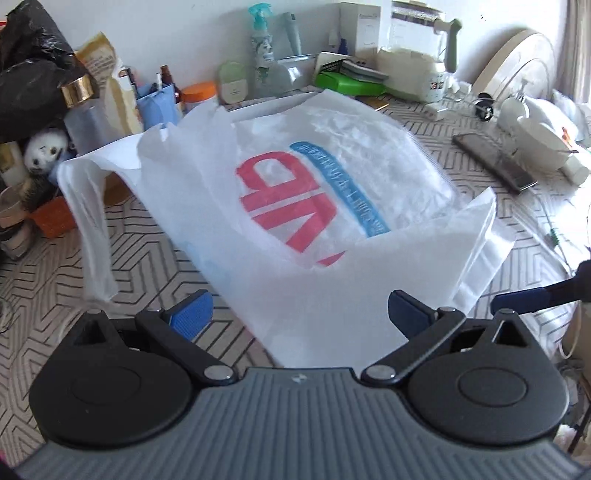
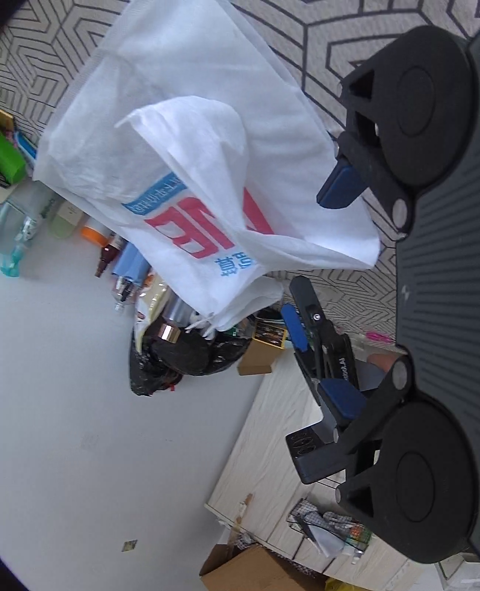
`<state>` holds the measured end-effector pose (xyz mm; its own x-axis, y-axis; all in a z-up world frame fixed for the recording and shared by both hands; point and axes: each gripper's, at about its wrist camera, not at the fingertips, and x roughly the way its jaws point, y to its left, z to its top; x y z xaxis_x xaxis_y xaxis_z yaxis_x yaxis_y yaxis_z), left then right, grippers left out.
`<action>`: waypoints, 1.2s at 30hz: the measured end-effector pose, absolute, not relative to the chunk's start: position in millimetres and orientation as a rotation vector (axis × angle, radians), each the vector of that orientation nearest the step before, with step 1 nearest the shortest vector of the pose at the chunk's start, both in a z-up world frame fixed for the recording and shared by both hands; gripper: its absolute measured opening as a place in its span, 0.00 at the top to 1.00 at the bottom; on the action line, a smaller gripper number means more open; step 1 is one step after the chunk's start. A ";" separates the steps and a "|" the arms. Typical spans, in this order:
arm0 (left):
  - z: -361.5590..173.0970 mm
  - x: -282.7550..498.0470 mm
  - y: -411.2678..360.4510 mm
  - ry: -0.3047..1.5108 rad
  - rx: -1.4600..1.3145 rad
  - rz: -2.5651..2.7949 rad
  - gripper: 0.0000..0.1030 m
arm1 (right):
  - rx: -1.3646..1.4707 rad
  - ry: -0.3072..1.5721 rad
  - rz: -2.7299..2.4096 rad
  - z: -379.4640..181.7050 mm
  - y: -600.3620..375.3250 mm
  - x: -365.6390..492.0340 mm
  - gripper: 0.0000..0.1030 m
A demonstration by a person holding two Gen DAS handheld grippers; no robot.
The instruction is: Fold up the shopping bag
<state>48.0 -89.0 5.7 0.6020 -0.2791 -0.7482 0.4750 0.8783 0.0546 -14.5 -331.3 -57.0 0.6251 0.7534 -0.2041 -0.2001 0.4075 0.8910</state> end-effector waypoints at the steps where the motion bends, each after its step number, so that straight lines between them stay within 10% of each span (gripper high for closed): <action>1: 2.8 50.5 -97.3 0.814 0.283 -0.415 0.00 | 0.957 0.644 0.632 -56.9 -334.7 -16.7 0.03; 36: -18.9 15.2 -140.8 0.715 0.589 -0.313 0.00 | 0.789 0.551 0.500 -40.3 -365.8 -26.3 0.00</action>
<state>15.2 -140.8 -18.9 0.7191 -0.0712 -0.6912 0.4599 0.7944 0.3967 -26.3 -365.8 -40.3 0.7492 0.6047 -0.2702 -0.2111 0.6047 0.7679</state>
